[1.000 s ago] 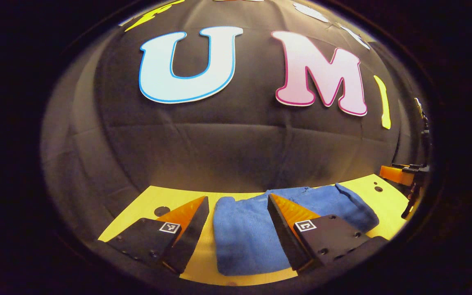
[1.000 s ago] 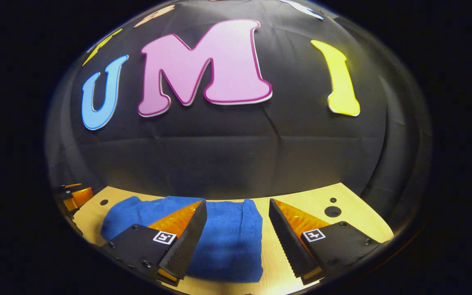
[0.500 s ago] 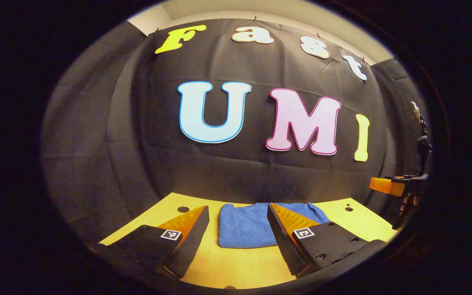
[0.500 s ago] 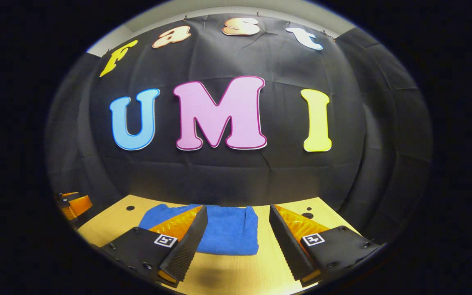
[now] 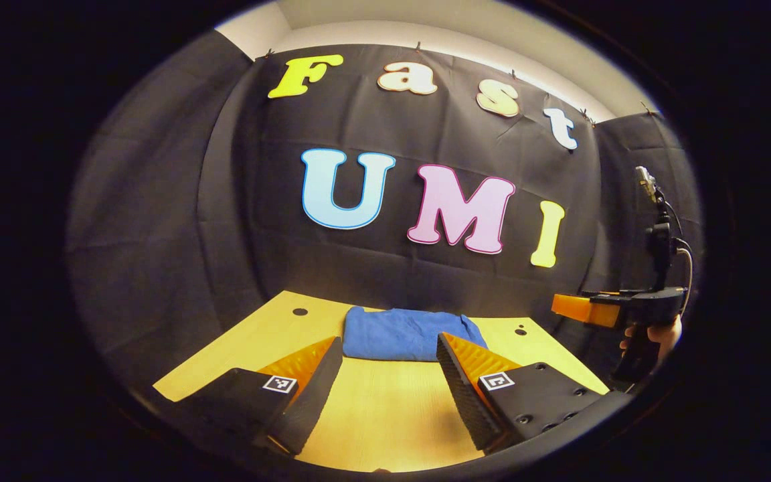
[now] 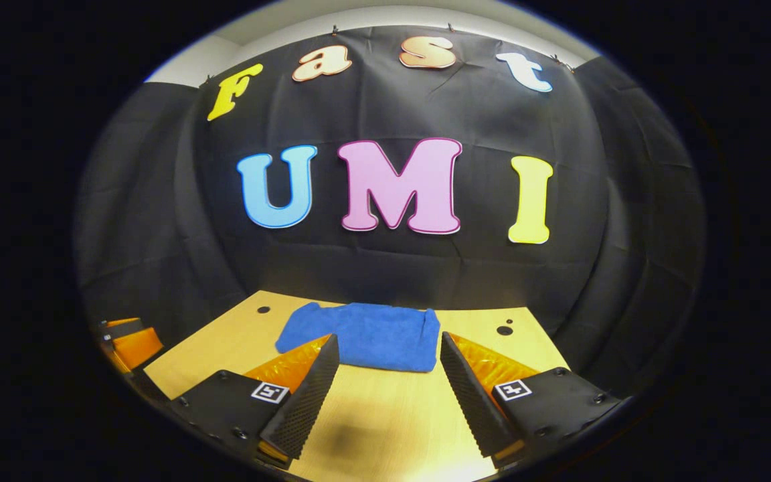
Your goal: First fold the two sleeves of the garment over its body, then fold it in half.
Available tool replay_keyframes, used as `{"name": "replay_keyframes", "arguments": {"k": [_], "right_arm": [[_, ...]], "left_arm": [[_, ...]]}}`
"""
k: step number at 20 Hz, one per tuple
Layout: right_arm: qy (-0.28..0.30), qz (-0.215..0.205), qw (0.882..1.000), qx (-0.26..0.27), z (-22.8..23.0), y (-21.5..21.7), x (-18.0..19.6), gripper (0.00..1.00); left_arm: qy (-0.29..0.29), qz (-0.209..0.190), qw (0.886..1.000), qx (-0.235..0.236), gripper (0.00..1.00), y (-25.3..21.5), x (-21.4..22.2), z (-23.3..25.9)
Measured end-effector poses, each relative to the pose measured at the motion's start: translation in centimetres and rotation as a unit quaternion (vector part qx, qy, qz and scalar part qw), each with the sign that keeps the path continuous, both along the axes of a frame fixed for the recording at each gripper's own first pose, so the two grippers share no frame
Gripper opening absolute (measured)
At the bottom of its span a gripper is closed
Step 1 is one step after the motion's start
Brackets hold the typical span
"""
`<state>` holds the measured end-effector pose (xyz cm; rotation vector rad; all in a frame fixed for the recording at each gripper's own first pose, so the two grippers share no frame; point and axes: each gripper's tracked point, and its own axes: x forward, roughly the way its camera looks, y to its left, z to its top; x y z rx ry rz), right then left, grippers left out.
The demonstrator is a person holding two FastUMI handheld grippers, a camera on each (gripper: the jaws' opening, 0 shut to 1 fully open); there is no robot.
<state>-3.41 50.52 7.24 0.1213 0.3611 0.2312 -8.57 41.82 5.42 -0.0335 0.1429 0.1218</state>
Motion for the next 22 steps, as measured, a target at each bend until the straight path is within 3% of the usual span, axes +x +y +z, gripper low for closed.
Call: {"name": "replay_keyframes", "arguments": {"k": [5, 8, 10, 11, 12, 17, 18, 22], "right_arm": [[0.027, 0.062, 0.998, 0.000, -0.1, 1.4, -8.1, 0.96], [-0.019, 0.065, 0.996, 0.063, 3.4, 1.6, -11.3, 0.96], [-0.087, 0.073, 0.989, 0.092, 7.0, 1.8, -11.0, 0.95], [-0.105, 0.078, 0.987, 0.090, 8.0, 2.0, -10.7, 0.88], [-0.111, 0.080, 0.987, 0.083, 8.0, 2.2, -10.8, 0.94], [-0.092, 0.075, 0.988, 0.095, 7.6, 3.3, -9.7, 0.95], [-0.098, 0.075, 0.988, 0.091, 8.0, 3.3, -9.4, 0.95], [-0.113, 0.080, 0.988, 0.064, 7.8, 3.5, -8.9, 0.94]], "left_arm": [[-0.035, -0.001, 0.999, 0.003, 0.82, -2.3, -3.4, 2.3], [-0.088, 0.000, 0.996, 0.010, 0.84, -3.3, -4.7, 5.1], [-0.126, 0.005, 0.991, 0.034, 0.82, -3.4, -5.2, 6.8], [-0.136, 0.011, 0.990, 0.044, 0.81, -3.3, -5.4, 7.3], [-0.143, 0.014, 0.988, 0.053, 0.81, -3.3, -5.5, 7.3], [-0.164, -0.002, 0.985, 0.057, 0.84, -4.8, -6.0, 7.2], [-0.167, -0.004, 0.984, 0.055, 0.79, -4.8, -6.1, 7.3], [-0.160, -0.005, 0.986, 0.046, 0.80, -4.3, -6.4, 6.8]]}}
